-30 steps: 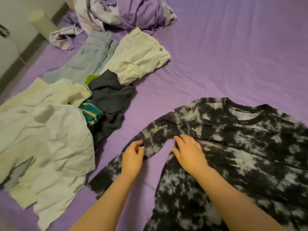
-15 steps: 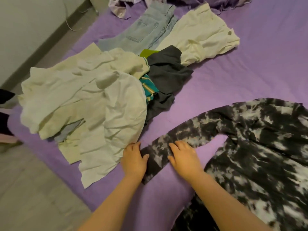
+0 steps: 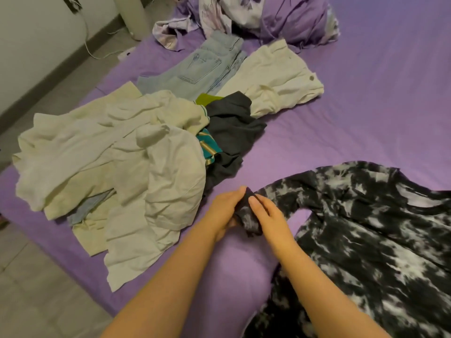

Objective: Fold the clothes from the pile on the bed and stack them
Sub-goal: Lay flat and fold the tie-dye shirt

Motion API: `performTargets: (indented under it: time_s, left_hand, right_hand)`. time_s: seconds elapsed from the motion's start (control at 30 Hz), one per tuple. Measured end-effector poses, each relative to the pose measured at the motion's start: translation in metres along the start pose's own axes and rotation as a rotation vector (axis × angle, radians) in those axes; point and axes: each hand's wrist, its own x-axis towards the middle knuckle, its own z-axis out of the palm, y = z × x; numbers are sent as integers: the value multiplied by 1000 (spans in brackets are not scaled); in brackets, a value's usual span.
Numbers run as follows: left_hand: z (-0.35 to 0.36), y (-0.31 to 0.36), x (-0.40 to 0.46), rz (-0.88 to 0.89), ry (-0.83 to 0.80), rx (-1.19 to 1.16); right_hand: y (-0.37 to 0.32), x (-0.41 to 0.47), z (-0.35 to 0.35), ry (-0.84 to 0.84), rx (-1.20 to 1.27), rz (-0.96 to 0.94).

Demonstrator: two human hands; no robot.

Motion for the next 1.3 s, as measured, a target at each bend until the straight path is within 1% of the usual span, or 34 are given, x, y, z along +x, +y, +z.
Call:
performTargets:
  time_s: [0.03, 0.13, 0.2, 0.33, 0.37, 0.43, 0.53, 0.57, 0.63, 0.7, 0.77, 0.9, 0.93, 1.0, 1.03, 1.1, 1.13, 1.2, 1.23, 1.3]
  left_hand:
    - [12, 6, 0, -23, -45, -73]
    - [46, 17, 1, -95, -191, -224]
    - [66, 20, 2, -151, -293, -286]
    - [106, 19, 6, -200, -504, -381]
    - [117, 18, 7, -215, -538, -389]
    - [140, 14, 9, -243, -564, -371]
    - [172, 3, 13, -249, -524, -300]
    - [181, -1, 15, -228, -497, -248]
    - [197, -8, 19, -146, -391, -88]
    - [208, -16, 21, -27, -258, 122]
    - [213, -27, 24, 121, -154, 395]
    - [221, -47, 33, 364, -149, 826]
    - [227, -50, 37, 447, -148, 959]
    - [239, -56, 46, 626, -182, 1248]
    - [246, -59, 50, 677, -212, 1378]
    - [258, -68, 58, 694, -251, 1595]
    - [264, -72, 62, 687, -262, 1673]
    - [276, -80, 69, 632, -290, 1777]
    - [281, -83, 73, 594, -302, 1823]
    - [289, -89, 82, 544, -294, 1916]
  right_hand:
    - [-7, -1, -10, 18, 19, 1]
    - [-22, -8, -44, 42, -164, -17]
    - [-28, -13, -66, 53, -256, -36]
    - [-31, -26, -108, 93, -440, -87]
    - [-30, -29, -119, 131, -461, -99]
    - [-25, -35, -141, 259, -475, -115]
    - [-19, -40, -175, 474, -439, -78]
    - [-17, -41, -189, 511, -437, -61]
    - [-15, -42, -218, 532, -433, -34]
    - [-15, -43, -247, 583, -326, 5]
    - [-16, -44, -278, 665, -180, 19]
    - [-7, -50, -347, 805, -83, 55]
    - [-2, -54, -363, 836, -65, 72]
    - [12, -65, -393, 908, -64, 128]
    - [20, -71, -407, 948, -79, 171]
    - [38, -83, -426, 988, -72, 241]
    - [45, -87, -431, 978, -47, 266]
    - [56, -93, -434, 904, 8, 308]
    - [60, -95, -432, 850, -7, 340]
    - [72, -92, -428, 762, -168, 380]
